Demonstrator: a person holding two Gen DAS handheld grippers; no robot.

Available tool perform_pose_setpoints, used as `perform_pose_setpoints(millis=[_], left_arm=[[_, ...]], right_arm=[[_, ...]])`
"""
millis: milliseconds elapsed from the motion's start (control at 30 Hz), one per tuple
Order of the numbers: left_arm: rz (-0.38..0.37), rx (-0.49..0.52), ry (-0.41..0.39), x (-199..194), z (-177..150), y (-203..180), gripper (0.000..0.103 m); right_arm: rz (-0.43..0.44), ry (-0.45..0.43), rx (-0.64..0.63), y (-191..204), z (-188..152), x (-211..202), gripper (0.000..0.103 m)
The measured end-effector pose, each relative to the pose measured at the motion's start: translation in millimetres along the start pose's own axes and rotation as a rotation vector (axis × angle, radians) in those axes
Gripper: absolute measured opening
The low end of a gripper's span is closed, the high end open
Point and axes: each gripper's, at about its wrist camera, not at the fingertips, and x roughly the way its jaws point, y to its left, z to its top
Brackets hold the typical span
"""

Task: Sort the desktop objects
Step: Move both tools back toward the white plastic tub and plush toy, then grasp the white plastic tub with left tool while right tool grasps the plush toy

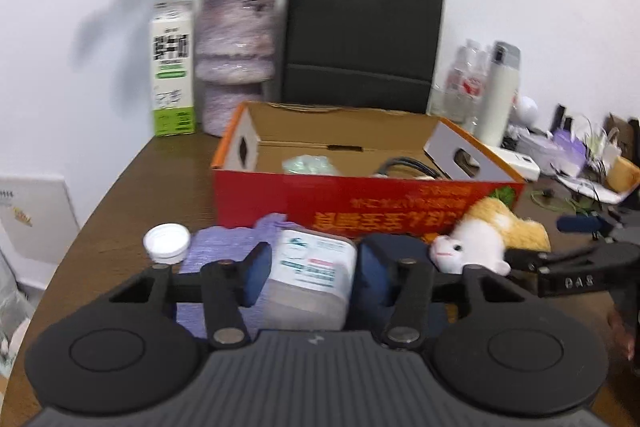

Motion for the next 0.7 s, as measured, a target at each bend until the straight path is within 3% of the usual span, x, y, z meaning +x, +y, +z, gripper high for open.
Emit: perform_pose_setpoints(millis=[33,67,200,267,333,400,467,700], left_arm=[[-0.007,0.012,0.007,1,-1,-2,0.037],[-0.016,0.021,0.017,3,-1,-4,0.034],[0.013,0.035,0.037,13,-5,-6,0.033],[0.036,0.037,0.034,15,-4,-5,0.038],[0.056,0.023,0.038,16,-4,-2,0.063],[0.078,0.013,0.06,20,-5,2,0.076],[0.063,-0.013,0.095,25,-6,8,0.075],[0.052,-0.06,0.144,38,-11,18,0.074]], right_arm=[[0.003,-0.004,-0.003,1,0,0,0.103],[0.006,-0.008,-0.009,1,0,1,0.103],[0.02,-0.008,-0.017,2,-2,5,0.103],[0.038,0.007,-0.012,1,-3,7,0.1],[0.053,0.025,-0.013,1,-5,10,0.096],[0.057,0.041,-0.021,3,-6,12,0.082],[0.081,0.052,-0.013,2,-7,12,0.061],[0.054,0.069,-0.043,10,-9,6,0.05]])
